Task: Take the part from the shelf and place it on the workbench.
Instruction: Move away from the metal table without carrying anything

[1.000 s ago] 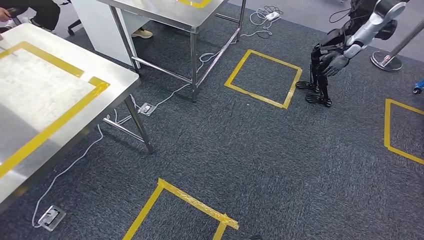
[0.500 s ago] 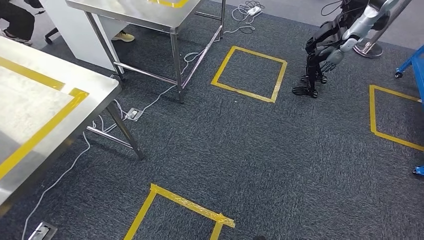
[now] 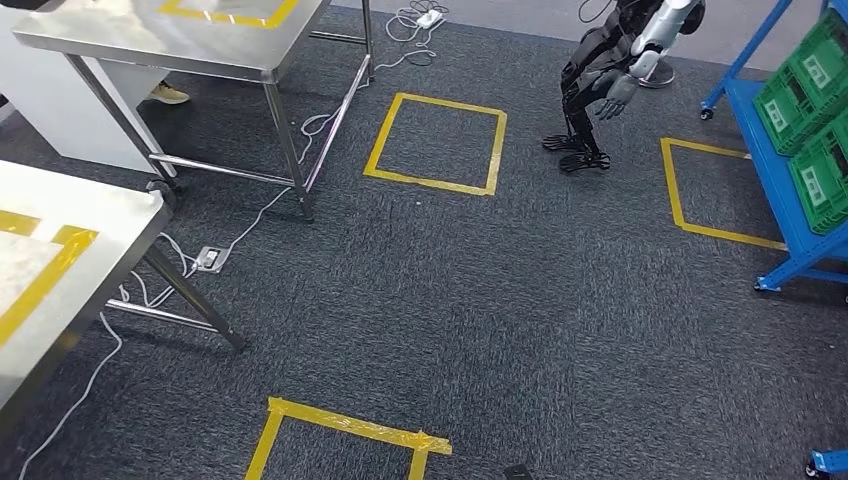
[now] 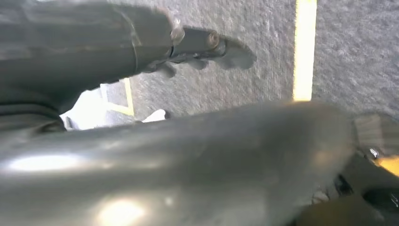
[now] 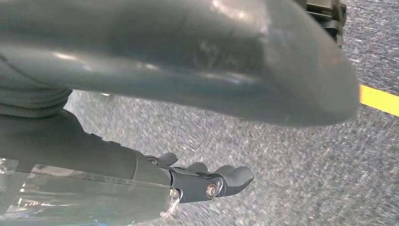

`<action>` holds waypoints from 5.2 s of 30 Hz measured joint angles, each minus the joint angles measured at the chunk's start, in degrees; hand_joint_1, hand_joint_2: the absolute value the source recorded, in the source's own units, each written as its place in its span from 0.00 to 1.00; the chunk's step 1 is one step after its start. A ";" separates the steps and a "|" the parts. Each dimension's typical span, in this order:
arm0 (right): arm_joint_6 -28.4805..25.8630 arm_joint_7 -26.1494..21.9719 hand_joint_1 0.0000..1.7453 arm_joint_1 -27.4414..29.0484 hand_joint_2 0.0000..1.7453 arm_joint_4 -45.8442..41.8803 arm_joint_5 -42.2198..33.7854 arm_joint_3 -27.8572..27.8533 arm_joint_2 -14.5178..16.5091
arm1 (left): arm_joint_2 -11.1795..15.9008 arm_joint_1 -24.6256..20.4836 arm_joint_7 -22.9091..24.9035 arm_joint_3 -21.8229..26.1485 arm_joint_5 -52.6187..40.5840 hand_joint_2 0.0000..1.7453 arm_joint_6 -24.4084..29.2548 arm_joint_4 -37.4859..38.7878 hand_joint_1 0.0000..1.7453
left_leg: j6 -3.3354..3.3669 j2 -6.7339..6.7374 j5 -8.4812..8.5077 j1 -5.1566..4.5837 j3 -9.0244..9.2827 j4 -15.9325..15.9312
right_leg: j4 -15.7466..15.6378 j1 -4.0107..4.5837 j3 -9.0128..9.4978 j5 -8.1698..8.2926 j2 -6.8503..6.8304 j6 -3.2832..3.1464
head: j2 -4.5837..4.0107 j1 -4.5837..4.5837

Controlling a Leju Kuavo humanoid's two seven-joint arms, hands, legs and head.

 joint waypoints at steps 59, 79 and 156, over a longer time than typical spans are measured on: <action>0.11 0.20 0.00 -0.04 0.00 0.00 -0.43 -0.04 0.46 | 0.31 -0.15 0.33 -2.58 2.39 0.00 0.18 -0.08 0.00 | -0.32 -0.70 0.27 -0.14 -0.12 -0.31 | -0.40 0.30 0.26 -0.08 -0.58 -0.55 | 0.00 -0.15; -0.04 -0.02 0.00 0.10 0.00 0.00 -0.46 -0.05 0.22 | 0.22 -0.51 -0.09 -3.08 3.10 0.00 0.27 -0.22 0.00 | -0.77 3.50 -5.22 -0.64 -0.44 5.16 | -2.96 0.87 1.34 1.19 -6.49 -2.30 | 0.00 1.87; 0.15 0.11 0.00 -0.19 0.00 -0.02 -0.45 -0.21 0.54 | 0.56 -0.18 0.52 -5.45 5.01 0.00 1.28 -0.25 0.00 | 1.58 4.51 -0.17 -0.31 1.63 -2.15 | 12.29 0.04 -6.19 -6.76 -5.06 1.48 | 0.00 1.58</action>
